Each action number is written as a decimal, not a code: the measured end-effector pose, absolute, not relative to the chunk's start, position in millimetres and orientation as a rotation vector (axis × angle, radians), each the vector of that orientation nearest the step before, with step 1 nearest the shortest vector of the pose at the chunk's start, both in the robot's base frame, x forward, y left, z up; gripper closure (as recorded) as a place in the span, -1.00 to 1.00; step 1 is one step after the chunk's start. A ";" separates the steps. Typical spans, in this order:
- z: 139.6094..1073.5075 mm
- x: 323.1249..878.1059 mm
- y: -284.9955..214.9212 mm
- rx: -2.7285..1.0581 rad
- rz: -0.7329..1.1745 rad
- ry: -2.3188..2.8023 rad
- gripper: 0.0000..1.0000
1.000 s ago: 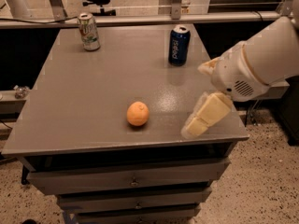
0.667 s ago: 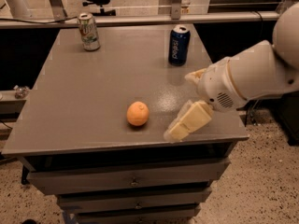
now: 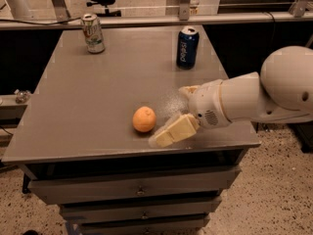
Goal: Move orange near pepsi can
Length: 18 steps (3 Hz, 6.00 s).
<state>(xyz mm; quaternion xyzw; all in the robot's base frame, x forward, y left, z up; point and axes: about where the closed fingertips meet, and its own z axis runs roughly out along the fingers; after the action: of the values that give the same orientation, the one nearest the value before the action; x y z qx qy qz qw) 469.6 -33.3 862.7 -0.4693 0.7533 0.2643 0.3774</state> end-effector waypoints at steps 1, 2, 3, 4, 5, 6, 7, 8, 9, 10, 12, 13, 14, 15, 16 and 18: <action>856.8 475.9 -9.8 -1.141 0.722 1.883 -1.00; 850.0 477.3 12.3 -1.106 0.763 1.852 -1.00; 843.0 475.2 23.8 -1.084 0.780 1.837 -0.65; 839.2 474.6 25.6 -1.066 0.783 1.833 -0.17; 841.9 478.9 21.4 -1.051 0.771 1.829 0.28; 851.1 490.0 10.6 -1.040 0.739 1.822 0.76; 864.3 503.5 -10.0 -1.030 0.685 1.821 1.00; 886.6 520.4 -52.7 -1.009 0.594 1.824 1.00; 886.6 520.4 -52.6 -1.010 0.594 1.824 1.00; 889.7 523.0 -60.7 -1.013 0.555 1.818 1.00; 910.8 592.6 -133.2 -0.951 0.396 1.748 1.00; 916.7 642.5 -167.1 -0.887 0.362 1.726 1.00; 906.8 681.4 -182.1 -0.828 0.376 1.725 1.00; 889.9 703.3 -185.6 -0.788 0.400 1.738 1.00; 871.7 712.6 -183.0 -0.767 0.430 1.755 1.00; 847.9 718.6 -174.1 -0.763 0.480 1.792 0.19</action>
Offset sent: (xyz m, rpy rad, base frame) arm 0.0112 0.0693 -0.0238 0.1931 -0.0126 -0.0289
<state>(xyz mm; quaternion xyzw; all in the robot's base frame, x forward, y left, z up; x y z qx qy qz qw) 718.6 -174.1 847.9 -0.3205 0.7532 0.2019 0.5377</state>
